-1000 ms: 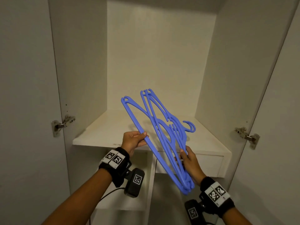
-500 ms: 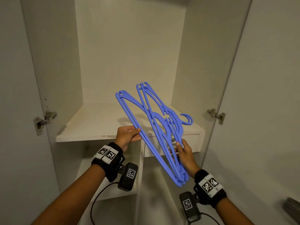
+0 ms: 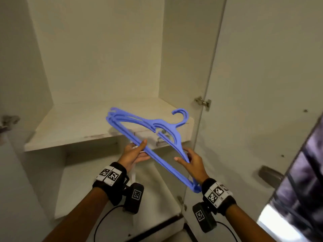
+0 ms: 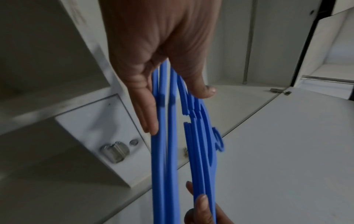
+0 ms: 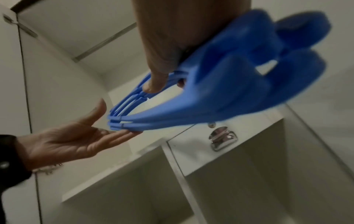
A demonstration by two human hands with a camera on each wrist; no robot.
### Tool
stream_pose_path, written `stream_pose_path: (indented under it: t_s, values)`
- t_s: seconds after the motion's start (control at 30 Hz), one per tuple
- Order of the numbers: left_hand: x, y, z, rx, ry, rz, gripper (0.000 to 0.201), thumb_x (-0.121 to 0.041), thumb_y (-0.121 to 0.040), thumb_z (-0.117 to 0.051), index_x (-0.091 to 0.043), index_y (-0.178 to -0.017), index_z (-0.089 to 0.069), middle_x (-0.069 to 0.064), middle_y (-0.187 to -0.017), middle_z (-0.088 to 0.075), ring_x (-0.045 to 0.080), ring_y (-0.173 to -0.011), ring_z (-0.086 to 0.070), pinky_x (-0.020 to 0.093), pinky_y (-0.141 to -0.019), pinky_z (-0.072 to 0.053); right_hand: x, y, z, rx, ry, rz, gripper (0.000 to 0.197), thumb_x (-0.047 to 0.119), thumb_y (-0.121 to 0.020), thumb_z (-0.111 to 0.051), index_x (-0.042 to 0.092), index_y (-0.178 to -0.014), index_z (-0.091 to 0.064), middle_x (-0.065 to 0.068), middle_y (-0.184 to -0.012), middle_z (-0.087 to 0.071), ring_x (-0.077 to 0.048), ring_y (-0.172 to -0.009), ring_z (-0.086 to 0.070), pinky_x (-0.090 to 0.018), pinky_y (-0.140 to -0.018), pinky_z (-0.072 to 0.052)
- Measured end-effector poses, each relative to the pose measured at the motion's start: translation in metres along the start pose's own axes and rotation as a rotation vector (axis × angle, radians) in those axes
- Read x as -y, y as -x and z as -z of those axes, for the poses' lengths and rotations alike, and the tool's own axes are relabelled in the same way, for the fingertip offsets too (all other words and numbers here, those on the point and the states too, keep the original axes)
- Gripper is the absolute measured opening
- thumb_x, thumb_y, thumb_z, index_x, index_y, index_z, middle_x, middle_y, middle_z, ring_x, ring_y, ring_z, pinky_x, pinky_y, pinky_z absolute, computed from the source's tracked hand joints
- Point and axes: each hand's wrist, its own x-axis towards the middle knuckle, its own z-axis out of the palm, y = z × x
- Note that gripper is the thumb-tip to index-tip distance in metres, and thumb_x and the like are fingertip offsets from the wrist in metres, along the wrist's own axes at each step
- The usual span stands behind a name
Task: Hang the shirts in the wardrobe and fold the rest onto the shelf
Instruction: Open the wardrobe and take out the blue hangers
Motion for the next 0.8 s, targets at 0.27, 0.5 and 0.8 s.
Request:
stream_pose_path:
  t_s: [0.27, 0.5, 0.8]
  values:
    - [0.159, 0.039, -0.039, -0.067, -0.036, 0.397, 0.030, 0.009, -0.091, -0.046, -0.004, -0.070, -0.062, 0.004, -0.060, -0.067, 0.011, -0.048, -0.065, 0.026, -0.047, -0.056, -0.086, 0.132, 0.041, 0.109, 0.009, -0.456, 0.021, 0.009, -0.078, -0.076, 0.010, -0.079, -0.055, 0.007, -0.053, -0.048, -0.004, -0.041, -0.045, -0.021, -0.043, -0.040]
    - [0.278, 0.102, -0.126, 0.161, -0.294, 0.716, 0.019, 0.006, -0.091, -0.050, -0.005, -0.076, -0.052, -0.002, -0.043, -0.061, 0.006, -0.038, -0.059, 0.021, -0.038, -0.049, -0.138, 0.301, 0.096, -0.118, 0.227, -0.764, 0.034, 0.030, -0.090, -0.062, 0.018, -0.061, -0.047, 0.002, -0.058, -0.039, -0.014, -0.060, -0.036, -0.027, -0.054, -0.030]
    - [0.341, 0.181, -0.224, 0.779, -1.288, 0.335, 0.102, -0.011, -0.066, -0.082, -0.001, -0.146, -0.019, 0.027, -0.144, -0.034, 0.040, -0.129, -0.039, 0.043, -0.108, -0.032, -0.066, 0.511, 0.132, -0.289, 0.479, -1.221, 0.032, 0.040, -0.087, -0.053, 0.016, -0.103, -0.067, -0.013, -0.105, -0.068, -0.030, -0.099, -0.063, -0.033, -0.079, -0.045]
